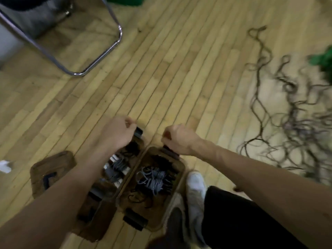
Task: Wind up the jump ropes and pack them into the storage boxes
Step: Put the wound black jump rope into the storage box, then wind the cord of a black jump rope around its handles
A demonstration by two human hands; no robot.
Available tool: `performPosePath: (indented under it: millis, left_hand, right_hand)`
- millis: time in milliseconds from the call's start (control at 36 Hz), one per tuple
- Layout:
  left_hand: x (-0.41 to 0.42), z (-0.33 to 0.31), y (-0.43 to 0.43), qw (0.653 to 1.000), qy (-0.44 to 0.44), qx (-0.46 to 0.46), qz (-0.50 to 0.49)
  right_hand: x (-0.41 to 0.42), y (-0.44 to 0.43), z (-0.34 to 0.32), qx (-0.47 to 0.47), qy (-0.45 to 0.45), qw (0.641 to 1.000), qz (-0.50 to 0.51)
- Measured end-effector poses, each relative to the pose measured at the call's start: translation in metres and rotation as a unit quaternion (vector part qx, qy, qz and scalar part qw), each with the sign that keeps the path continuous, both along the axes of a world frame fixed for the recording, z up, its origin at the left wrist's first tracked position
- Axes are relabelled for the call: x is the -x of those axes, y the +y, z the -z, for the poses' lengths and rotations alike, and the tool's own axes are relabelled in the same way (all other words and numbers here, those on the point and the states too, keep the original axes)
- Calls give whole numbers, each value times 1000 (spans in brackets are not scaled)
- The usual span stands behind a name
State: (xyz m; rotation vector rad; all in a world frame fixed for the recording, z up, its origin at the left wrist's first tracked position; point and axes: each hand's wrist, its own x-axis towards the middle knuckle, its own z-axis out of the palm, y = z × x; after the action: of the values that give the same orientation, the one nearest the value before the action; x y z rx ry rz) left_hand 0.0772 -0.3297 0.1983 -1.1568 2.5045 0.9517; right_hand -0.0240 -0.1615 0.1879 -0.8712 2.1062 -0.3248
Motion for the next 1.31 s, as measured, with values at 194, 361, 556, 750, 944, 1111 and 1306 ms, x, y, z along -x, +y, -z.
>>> performPosePath:
  millis: [194, 361, 556, 750, 944, 1111, 1306]
  left_hand:
    - [54, -138, 212, 950, 237, -125, 157]
    - [62, -125, 349, 941, 179, -143, 250]
    - [78, -3, 433, 945, 22, -117, 306]
    - [102, 134, 471, 941, -81, -77, 319]
    - [117, 226, 481, 930, -96, -41, 353]
    - [109, 269, 476, 900, -136, 4, 415]
    - [89, 286, 484, 894, -192, -48, 402]
  right_hand:
    - [9, 242, -149, 91, -124, 924, 350]
    - [-22, 385, -145, 154, -153, 831, 513]
    - [-50, 464, -31, 140, -214, 745, 616]
    - [-28, 471, 106, 30, -202, 763, 614]
    - [2, 454, 208, -85, -135, 799, 580]
    - [0, 444, 251, -172, -105, 820, 535]
    - [-12, 434, 266, -186, -117, 844, 489]
